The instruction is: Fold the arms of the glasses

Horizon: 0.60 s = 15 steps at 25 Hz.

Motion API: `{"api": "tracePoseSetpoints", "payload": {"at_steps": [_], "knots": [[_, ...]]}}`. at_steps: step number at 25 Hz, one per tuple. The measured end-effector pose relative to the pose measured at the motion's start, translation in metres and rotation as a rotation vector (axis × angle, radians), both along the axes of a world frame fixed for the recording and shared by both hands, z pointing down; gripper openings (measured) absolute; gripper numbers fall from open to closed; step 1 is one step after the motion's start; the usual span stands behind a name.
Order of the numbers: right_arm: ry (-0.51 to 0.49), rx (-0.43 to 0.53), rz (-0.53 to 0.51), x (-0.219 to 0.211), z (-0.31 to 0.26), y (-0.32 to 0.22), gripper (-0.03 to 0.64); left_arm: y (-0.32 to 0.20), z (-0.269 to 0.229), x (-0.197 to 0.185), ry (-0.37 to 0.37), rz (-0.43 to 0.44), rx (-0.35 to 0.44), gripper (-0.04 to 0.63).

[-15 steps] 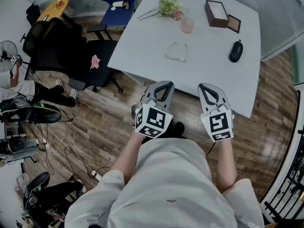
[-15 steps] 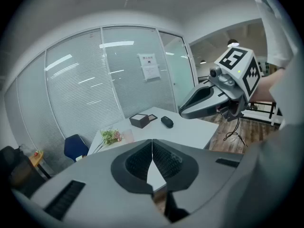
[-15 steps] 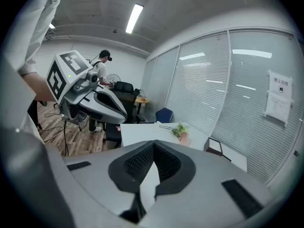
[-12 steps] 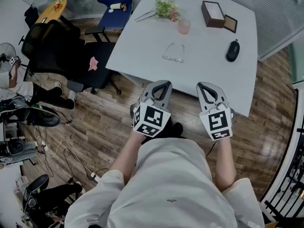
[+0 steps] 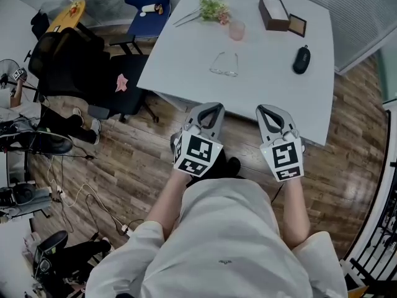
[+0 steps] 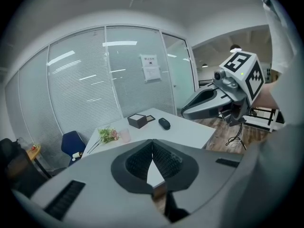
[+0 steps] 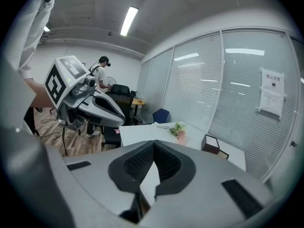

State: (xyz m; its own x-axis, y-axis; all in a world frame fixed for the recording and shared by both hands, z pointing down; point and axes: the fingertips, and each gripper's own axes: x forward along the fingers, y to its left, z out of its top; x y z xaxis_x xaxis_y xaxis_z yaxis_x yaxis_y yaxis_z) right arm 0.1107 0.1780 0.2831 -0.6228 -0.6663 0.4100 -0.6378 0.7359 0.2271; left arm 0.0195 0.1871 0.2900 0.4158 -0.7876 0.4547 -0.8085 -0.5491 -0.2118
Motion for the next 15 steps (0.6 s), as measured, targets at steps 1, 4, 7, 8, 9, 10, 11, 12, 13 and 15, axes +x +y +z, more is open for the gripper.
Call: {"api": "tracePoseSetpoints", "payload": {"at_steps": [1, 4, 7, 8, 9, 10, 11, 12, 13, 15], "knots": [[-0.012, -0.005, 0.012, 0.002, 0.0, -0.001, 0.005, 0.001, 0.0, 0.0, -0.001, -0.001, -0.001, 0.02], [-0.029, -0.021, 0.025, 0.005, 0.002, -0.002, 0.005, 0.003, 0.001, -0.001, -0.005, -0.003, -0.007, 0.02], [-0.035, -0.03, 0.022, 0.005, 0.004, -0.002, 0.005, 0.004, 0.002, -0.003, -0.007, -0.011, -0.011, 0.02], [-0.036, -0.034, 0.019, 0.005, 0.005, -0.002, 0.005, 0.003, 0.003, -0.004, -0.004, -0.015, -0.013, 0.02], [-0.036, -0.038, 0.015, 0.003, 0.006, -0.002, 0.005, 0.003, 0.004, -0.006, -0.001, -0.019, -0.015, 0.02], [-0.034, -0.042, 0.01, 0.002, 0.007, -0.002, 0.006, 0.003, 0.004, -0.007, 0.002, -0.022, -0.016, 0.02], [-0.033, -0.046, 0.005, 0.0, 0.008, -0.002, 0.006, 0.003, 0.004, -0.009, 0.006, -0.024, -0.016, 0.02], [-0.031, -0.049, 0.002, -0.002, 0.009, -0.001, 0.006, 0.002, 0.005, -0.01, 0.011, -0.026, -0.014, 0.02], [-0.031, -0.052, 0.0, -0.003, 0.01, -0.002, 0.006, 0.002, 0.005, -0.012, 0.015, -0.029, -0.013, 0.02], [-0.031, -0.056, 0.0, -0.006, 0.012, -0.003, 0.006, 0.001, 0.005, -0.015, 0.018, -0.034, -0.01, 0.021]]}}
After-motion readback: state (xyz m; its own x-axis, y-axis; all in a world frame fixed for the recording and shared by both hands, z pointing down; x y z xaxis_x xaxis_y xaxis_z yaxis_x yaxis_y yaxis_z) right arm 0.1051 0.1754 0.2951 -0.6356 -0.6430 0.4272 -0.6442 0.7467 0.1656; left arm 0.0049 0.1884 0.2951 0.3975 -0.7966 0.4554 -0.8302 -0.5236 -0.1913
